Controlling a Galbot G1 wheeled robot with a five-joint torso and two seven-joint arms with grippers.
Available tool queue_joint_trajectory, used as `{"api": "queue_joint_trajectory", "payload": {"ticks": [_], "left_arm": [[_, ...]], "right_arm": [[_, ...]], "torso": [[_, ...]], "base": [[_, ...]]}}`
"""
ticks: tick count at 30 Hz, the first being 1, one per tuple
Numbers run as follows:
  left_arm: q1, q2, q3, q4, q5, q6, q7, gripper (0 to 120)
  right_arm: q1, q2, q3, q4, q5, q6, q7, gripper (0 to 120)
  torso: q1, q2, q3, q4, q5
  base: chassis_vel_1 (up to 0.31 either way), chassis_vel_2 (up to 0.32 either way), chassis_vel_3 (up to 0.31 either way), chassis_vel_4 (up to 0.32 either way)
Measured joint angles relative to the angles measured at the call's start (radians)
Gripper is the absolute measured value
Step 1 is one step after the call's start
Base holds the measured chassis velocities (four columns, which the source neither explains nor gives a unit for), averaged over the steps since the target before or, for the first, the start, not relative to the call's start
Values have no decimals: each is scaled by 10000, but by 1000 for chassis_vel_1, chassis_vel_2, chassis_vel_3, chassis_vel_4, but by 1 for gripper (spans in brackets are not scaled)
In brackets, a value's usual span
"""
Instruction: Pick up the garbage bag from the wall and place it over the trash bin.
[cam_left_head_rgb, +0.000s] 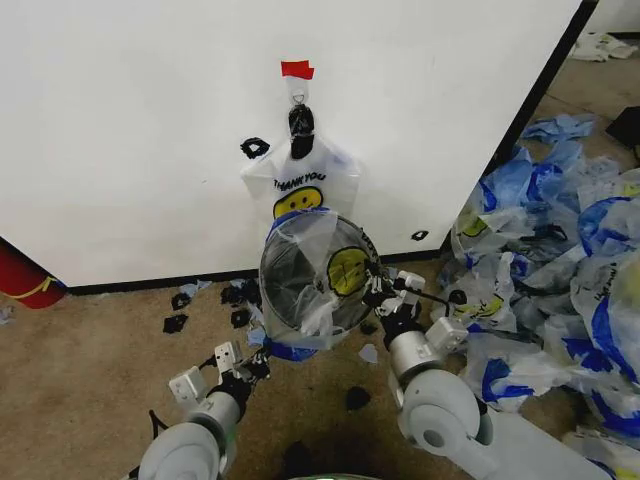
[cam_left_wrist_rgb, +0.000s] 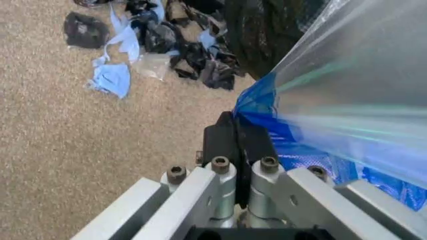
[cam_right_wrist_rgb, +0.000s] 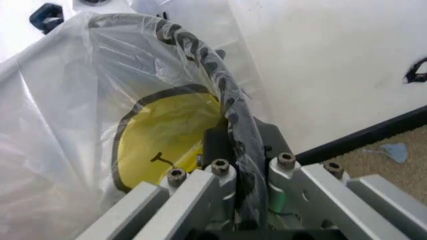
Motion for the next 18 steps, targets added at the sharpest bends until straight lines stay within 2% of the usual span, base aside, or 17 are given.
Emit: {"api": "queue_joint_trajectory", "payload": {"ticks": [6, 9, 13, 18], "left_arm": [[-130, -121, 58, 348, 124, -97, 38, 0], [-117, -159, 64, 437, 235, -150, 77, 7], [-99, -258, 85, 610, 357, -202, 111, 8], [-18, -235, 41, 481, 397, -226, 103, 8]], "right_arm": [[-149, -22, 31, 7, -119, 0, -64, 0], [-172, -24, 52, 6, -163, 3, -71, 0], [-202, -15, 53, 0, -199, 9, -108, 0], [-229, -22, 54, -70, -277, 37, -145, 0]], "torso": [[0, 0, 0, -2, -1], [0, 0, 0, 0, 0], [0, 0, 0, -1, -2], [0, 0, 0, 0, -2]], "base": [[0, 0, 0, 0], [0, 0, 0, 0], [0, 0, 0, 0], [0, 0, 0, 0]]}}
